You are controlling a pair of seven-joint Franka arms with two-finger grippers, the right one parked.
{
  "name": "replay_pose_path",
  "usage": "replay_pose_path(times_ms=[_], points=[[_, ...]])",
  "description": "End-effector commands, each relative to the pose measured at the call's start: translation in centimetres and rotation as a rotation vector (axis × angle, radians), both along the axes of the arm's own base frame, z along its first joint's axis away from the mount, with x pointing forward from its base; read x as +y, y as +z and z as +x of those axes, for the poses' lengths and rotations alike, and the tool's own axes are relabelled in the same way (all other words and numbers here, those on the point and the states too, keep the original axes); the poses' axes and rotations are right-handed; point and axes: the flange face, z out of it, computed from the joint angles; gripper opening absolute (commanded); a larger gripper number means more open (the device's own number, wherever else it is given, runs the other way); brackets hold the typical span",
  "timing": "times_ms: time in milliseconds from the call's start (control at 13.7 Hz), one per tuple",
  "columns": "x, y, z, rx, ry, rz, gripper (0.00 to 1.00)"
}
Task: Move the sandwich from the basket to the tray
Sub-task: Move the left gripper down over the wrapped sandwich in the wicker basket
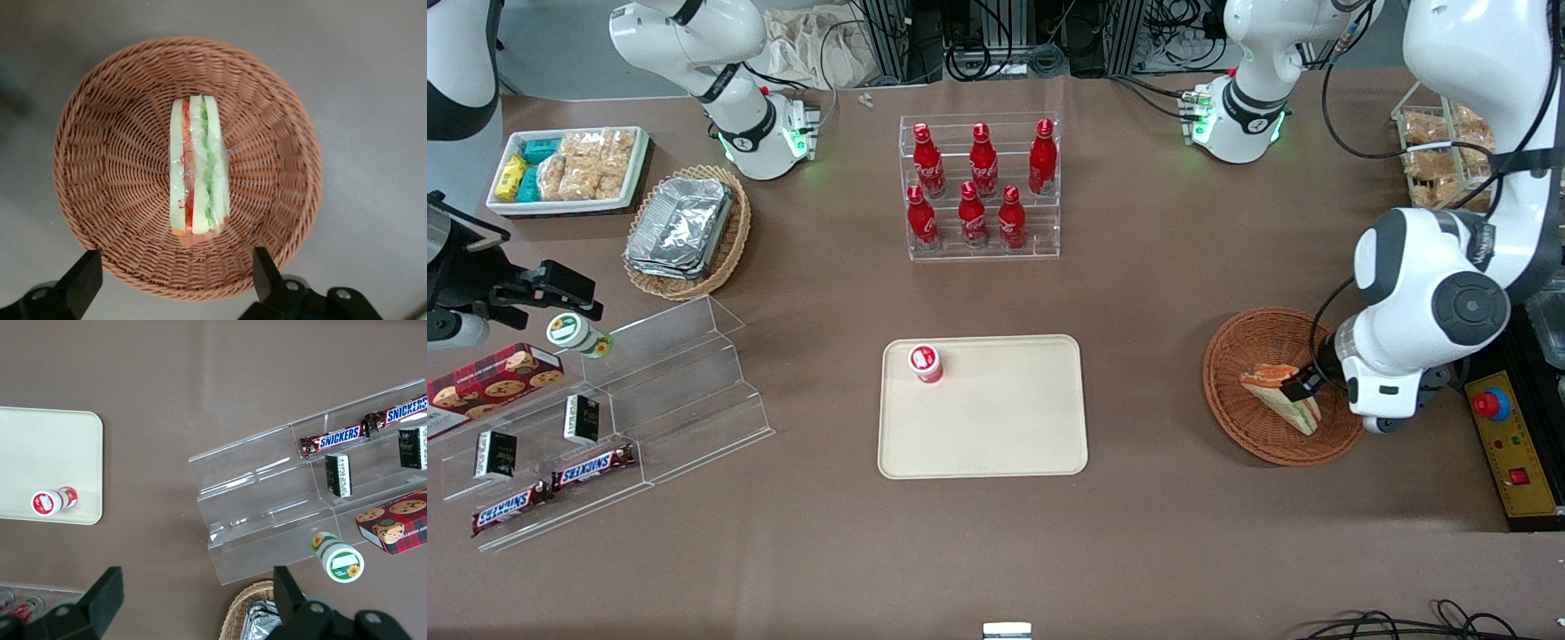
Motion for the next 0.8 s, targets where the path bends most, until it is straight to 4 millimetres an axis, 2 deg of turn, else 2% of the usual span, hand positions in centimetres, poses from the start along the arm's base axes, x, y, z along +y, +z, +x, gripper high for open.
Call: replay_pose_path(times_ms=[0, 365, 730], points=[[0.2, -2.1, -0.1, 0.002, 0.048, 0.031, 1.00], [0.4, -4.2, 0.0, 0.012, 0.031, 0.055, 1.00], [0.5, -4.8, 0.1, 0.013, 0.040, 0.053, 1.00]])
